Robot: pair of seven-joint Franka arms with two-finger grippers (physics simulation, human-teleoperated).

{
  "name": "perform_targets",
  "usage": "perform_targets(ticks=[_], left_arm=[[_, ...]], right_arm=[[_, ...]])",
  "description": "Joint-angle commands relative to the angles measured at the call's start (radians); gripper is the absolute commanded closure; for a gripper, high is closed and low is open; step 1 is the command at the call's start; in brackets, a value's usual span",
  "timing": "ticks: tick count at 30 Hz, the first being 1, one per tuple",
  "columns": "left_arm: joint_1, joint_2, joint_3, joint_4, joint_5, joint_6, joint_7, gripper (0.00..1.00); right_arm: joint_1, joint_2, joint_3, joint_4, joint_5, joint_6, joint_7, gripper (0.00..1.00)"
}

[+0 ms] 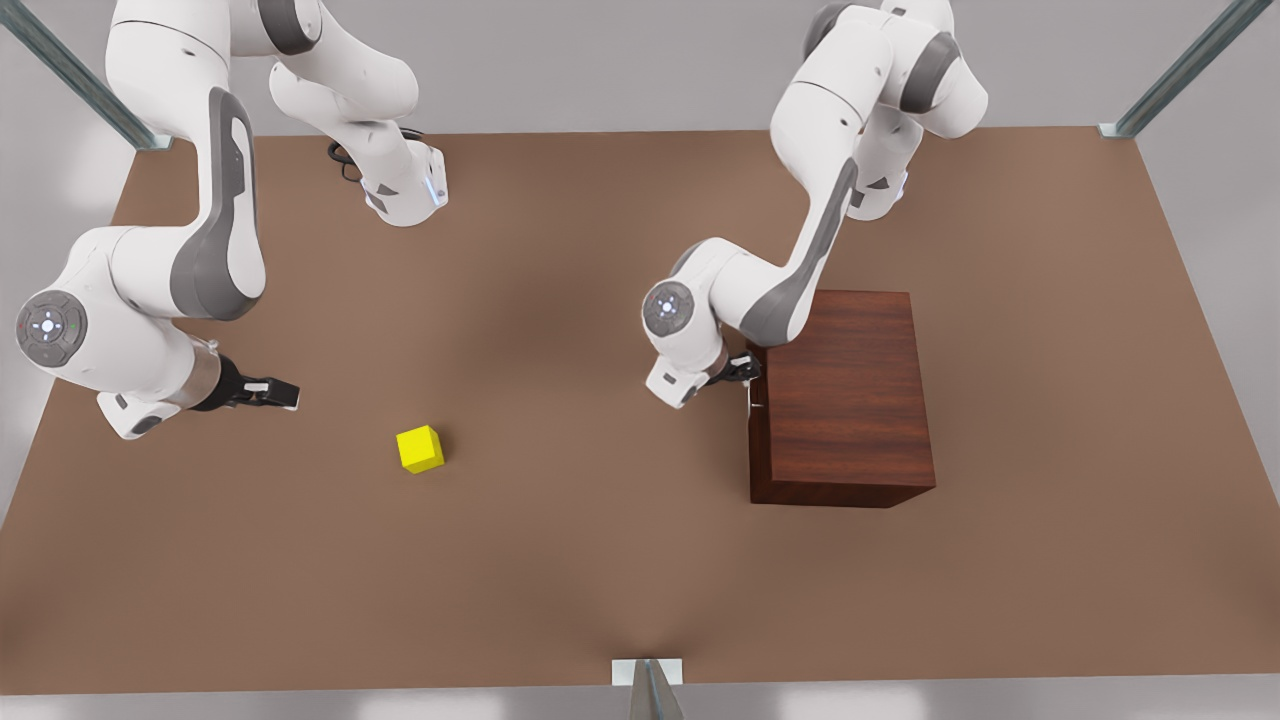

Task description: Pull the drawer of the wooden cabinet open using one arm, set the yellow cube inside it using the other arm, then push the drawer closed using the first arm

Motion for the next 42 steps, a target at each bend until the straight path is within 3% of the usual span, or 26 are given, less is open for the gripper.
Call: perform_targets(ticks=[1, 17, 42], left_arm=[[-0.001, 0.004, 0.003, -0.005, -0.006, -0.018, -0.028, 0.00], [-0.052, -0.006, 0.006, -0.075, 0.130, -0.050, -0.094, 0.00], [-0.075, 0.079, 0.003, 0.001, 0.076, 0.019, -0.237, 0.00]], right_arm=[[0.000, -0.001, 0.000, 0.000, 0.001, 0.000, 0.002, 0.00], [0.001, -0.001, 0.000, 0.002, 0.001, 0.001, 0.002, 0.00], [0.001, 0.007, 0.000, 0.008, 0.001, 0.001, 0.002, 0.00]])
